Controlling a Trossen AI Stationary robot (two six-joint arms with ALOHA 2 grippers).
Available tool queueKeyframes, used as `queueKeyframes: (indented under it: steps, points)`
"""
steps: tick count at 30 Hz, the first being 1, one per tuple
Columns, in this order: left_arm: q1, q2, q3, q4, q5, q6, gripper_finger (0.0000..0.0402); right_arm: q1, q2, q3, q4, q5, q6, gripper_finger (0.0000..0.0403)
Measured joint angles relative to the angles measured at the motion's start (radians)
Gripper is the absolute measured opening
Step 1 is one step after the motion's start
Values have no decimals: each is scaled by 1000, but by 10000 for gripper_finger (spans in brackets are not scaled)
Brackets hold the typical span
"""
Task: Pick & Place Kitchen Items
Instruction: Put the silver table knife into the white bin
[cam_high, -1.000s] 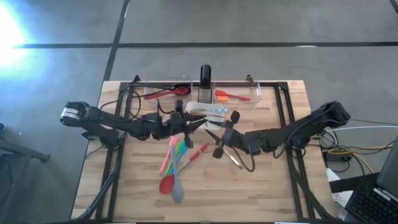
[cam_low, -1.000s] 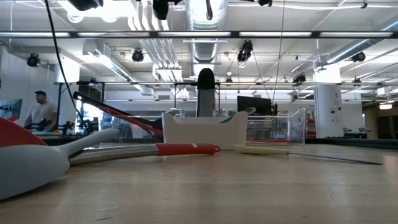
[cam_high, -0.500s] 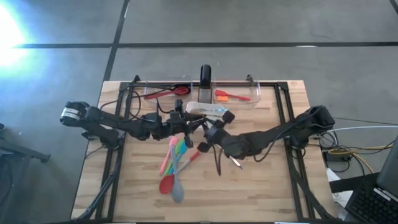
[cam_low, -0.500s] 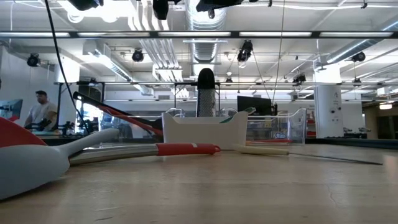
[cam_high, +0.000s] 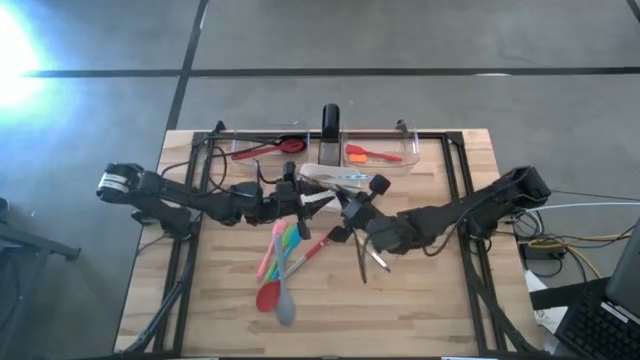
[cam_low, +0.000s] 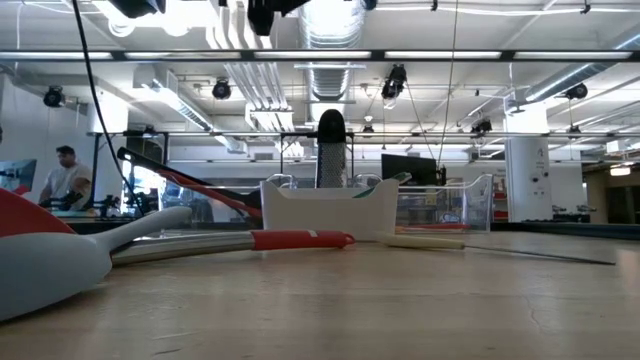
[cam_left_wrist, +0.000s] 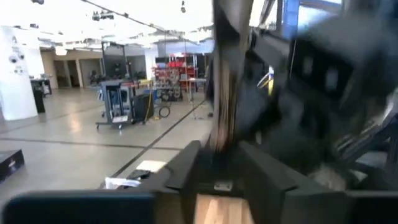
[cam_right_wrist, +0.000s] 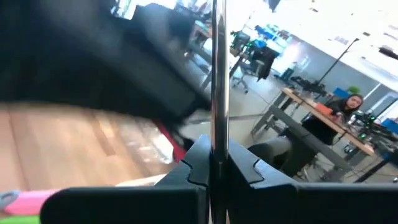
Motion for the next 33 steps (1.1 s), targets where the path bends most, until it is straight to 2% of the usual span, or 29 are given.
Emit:
queueKeyframes:
  steps: [4, 7, 9, 13, 17, 23, 28, 33]
  points:
    - [0, -1, 0, -54, -5, -24, 174, -8, -46, 1, -60, 50, -55, 11]
    - [0, -11, -1, -147, -15, -38, 200, -35, -93, 4, -216, 23, -28, 10]
    - [-2, -30, -2, -221, -24, -49, 207, -64, -130, 19, -377, -30, 48, 10]
    - [-3, -101, -5, -363, -68, -66, 204, -150, -160, 68, -729, -182, 241, 10]
    - [-6, -176, -10, -485, -135, -87, 193, -228, -147, 116, -952, -234, 281, 10]
    - [-6, -267, -47, -527, -192, -80, 180, -349, -81, 148, -1086, -423, 286, 10]
    - [-6, -329, -106, -566, -204, -80, 178, -403, 14, 157, -1178, -565, 296, 10]
    - [-6, -372, -155, -566, -238, -88, 177, -423, 147, 250, -1339, -636, 327, 10]
